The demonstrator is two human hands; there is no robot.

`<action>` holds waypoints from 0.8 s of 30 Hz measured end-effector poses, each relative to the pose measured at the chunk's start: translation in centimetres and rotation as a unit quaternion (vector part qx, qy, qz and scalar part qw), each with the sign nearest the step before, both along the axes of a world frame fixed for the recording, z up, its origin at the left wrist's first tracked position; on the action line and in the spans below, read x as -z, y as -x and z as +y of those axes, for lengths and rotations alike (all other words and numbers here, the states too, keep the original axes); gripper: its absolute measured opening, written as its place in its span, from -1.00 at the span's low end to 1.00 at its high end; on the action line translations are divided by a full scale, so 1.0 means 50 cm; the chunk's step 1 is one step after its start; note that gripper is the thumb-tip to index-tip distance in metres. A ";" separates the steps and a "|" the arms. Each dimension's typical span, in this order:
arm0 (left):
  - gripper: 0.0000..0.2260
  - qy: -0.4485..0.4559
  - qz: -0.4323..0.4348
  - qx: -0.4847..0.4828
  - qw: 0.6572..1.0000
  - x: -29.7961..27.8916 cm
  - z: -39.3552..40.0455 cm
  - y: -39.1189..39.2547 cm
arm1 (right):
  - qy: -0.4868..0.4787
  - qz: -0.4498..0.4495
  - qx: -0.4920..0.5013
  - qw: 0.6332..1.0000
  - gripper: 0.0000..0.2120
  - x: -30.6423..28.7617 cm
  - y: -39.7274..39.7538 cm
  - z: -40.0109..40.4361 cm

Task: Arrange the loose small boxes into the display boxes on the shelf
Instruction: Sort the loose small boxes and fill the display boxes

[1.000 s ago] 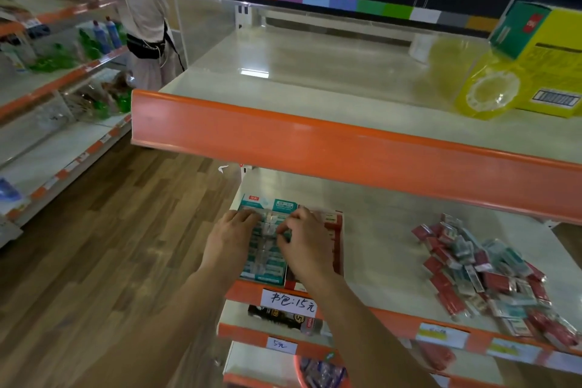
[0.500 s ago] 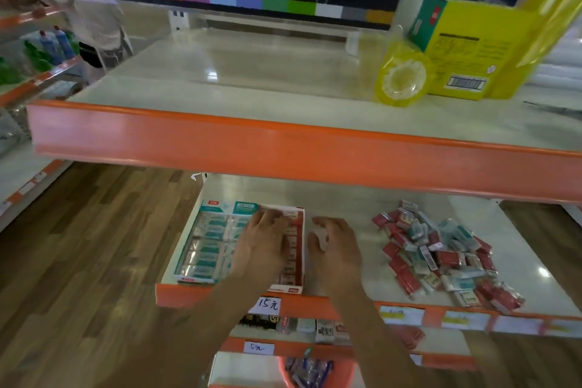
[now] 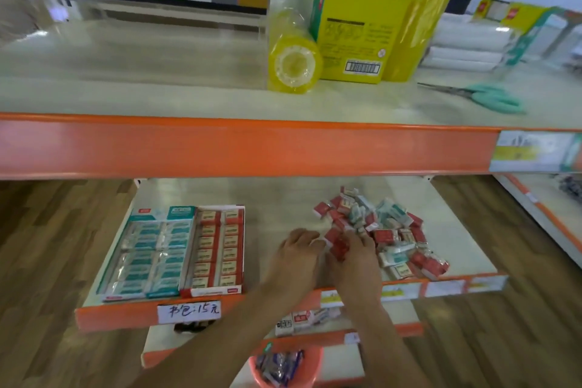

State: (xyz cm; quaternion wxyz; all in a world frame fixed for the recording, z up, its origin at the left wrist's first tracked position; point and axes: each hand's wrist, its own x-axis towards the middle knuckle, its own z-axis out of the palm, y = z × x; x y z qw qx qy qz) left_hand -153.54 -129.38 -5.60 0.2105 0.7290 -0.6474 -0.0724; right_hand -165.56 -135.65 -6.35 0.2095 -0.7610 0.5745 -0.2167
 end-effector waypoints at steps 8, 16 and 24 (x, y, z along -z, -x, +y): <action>-0.52 -0.013 0.005 0.010 1.000 0.024 -0.023 0.014 | -0.006 -0.067 -0.044 0.997 -0.71 0.001 0.019 -0.017; -0.77 0.102 0.025 -0.124 0.987 0.059 0.007 0.012 | -0.078 -0.188 -0.022 0.979 -0.79 0.008 0.039 -0.023; -0.59 0.078 0.133 -0.122 0.981 0.059 0.010 -0.005 | -0.137 -0.265 -0.033 0.954 -0.64 0.005 0.050 -0.033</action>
